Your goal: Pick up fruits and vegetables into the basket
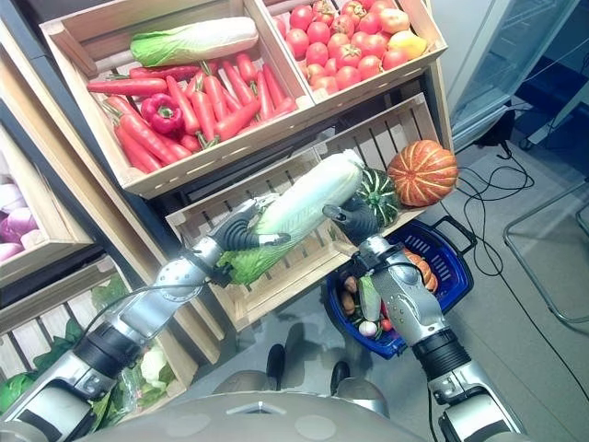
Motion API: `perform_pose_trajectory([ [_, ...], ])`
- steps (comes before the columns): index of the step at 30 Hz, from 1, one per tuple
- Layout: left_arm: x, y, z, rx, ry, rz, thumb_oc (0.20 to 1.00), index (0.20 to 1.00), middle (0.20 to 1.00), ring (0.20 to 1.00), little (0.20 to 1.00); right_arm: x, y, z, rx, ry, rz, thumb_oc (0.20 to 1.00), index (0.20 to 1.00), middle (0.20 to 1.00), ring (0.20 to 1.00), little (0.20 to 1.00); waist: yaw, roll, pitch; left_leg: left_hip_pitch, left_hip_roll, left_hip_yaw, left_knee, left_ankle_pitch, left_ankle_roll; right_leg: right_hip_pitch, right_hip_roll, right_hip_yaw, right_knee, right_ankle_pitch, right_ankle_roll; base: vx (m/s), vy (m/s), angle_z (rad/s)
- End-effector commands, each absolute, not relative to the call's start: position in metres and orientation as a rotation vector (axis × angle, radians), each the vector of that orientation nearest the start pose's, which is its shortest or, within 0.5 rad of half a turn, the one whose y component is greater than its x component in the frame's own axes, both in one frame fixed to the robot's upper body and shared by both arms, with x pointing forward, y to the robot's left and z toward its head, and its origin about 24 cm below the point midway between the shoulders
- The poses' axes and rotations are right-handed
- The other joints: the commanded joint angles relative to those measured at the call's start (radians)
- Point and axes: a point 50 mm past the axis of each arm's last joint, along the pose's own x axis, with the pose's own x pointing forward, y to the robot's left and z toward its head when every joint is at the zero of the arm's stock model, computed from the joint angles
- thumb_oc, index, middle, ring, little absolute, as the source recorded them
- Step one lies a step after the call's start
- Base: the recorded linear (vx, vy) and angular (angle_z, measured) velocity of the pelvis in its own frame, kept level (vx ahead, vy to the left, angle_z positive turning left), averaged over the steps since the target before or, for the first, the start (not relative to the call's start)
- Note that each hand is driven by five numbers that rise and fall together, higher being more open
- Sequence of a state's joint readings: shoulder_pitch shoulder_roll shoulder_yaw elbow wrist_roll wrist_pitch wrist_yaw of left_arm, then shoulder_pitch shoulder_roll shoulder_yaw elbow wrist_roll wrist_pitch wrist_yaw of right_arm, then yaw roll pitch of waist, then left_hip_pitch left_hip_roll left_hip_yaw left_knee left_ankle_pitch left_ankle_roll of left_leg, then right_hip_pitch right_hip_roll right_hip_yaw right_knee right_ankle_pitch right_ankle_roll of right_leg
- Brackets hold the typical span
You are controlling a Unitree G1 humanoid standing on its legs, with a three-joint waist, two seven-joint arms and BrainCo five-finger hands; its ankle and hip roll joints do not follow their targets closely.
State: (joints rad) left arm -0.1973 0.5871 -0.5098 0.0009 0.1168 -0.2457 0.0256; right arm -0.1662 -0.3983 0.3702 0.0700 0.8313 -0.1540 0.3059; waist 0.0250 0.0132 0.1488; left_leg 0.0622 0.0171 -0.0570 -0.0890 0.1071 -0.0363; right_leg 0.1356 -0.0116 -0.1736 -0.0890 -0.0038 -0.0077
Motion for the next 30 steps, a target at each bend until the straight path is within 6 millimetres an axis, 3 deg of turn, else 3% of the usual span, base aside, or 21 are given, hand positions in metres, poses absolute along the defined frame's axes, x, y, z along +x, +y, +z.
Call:
perform_pose_trajectory([
  [1, 0.26, 0.122, 0.093, 0.638, -0.4, -0.576, 0.2, 0.2, 0.2, 0.2, 0.2, 0.264, -0.116, 0.105, 0.458, -0.259, 0.729, 1.0, 1.0, 1.0, 1.0, 1.0, 0.0, -0.033, -0.064, 0.024, -0.033, 0.039, 0.002, -0.125, 0.028, -0.029, -0.052, 0.019, 0.002, 0.016, 0.101, 0.0, 0.0, 0.0],
  [16, 0.256, 0.116, 0.091, 0.64, -0.378, -0.647, 0.2, 0.2, 0.2, 0.2, 0.2, 0.257, -0.097, 0.106, 0.628, -0.235, 0.823, 1.0, 1.0, 1.0, 1.0, 1.0, -0.001, -0.028, -0.072, 0.016, -0.03, 0.049, 0.002, -0.128, 0.033, -0.042, -0.054, 0.031, 0.002, 0.015, 0.104, 0.0, 0.0, 0.0],
  [17, 0.256, 0.116, 0.091, 0.641, -0.376, -0.653, 0.2, 0.2, 0.2, 0.2, 0.2, 0.256, -0.096, 0.106, 0.639, -0.233, 0.833, 0.812, 0.812, 0.812, 0.812, 0.812, 0.0, -0.028, -0.073, 0.016, -0.03, 0.05, 0.002, -0.128, 0.033, -0.043, -0.054, 0.032, 0.002, 0.015, 0.105, 0.0, 0.0, 0.0],
  [19, 0.256, 0.115, 0.09, 0.645, -0.373, -0.658, 0.2, 0.2, 0.2, 0.2, 0.2, 0.255, -0.093, 0.105, 0.655, -0.226, 0.845, 0.263, 0.263, 0.263, 0.263, 0.263, 0.0, -0.028, -0.075, 0.016, -0.03, 0.048, 0.002, -0.128, 0.033, -0.043, -0.054, 0.033, 0.002, 0.015, 0.105, 0.0, 0.0, 0.0],
  [20, 0.256, 0.115, 0.09, 0.645, -0.371, -0.656, 0.2, 0.2, 0.2, 0.2, 0.2, 0.255, -0.092, 0.104, 0.656, -0.224, 0.848, 0.2, 0.2, 0.2, 0.2, 0.2, -0.001, -0.028, -0.076, 0.016, -0.029, 0.049, 0.002, -0.128, 0.033, -0.043, -0.054, 0.034, 0.002, 0.015, 0.105, 0.0, 0.0, 0.0],
  [30, 0.257, 0.123, 0.079, 0.691, -0.264, -0.649, 0.2, 0.2, 0.2, 0.2, 0.2, 0.251, -0.089, 0.101, 0.695, -0.216, 0.85, 0.2, 0.2, 0.2, 0.2, 0.2, -0.001, -0.025, -0.076, 0.014, -0.03, 0.05, 0.002, -0.128, 0.035, -0.045, -0.054, 0.039, 0.002, 0.013, 0.105, 0.0, 0.0, 0.0],
])
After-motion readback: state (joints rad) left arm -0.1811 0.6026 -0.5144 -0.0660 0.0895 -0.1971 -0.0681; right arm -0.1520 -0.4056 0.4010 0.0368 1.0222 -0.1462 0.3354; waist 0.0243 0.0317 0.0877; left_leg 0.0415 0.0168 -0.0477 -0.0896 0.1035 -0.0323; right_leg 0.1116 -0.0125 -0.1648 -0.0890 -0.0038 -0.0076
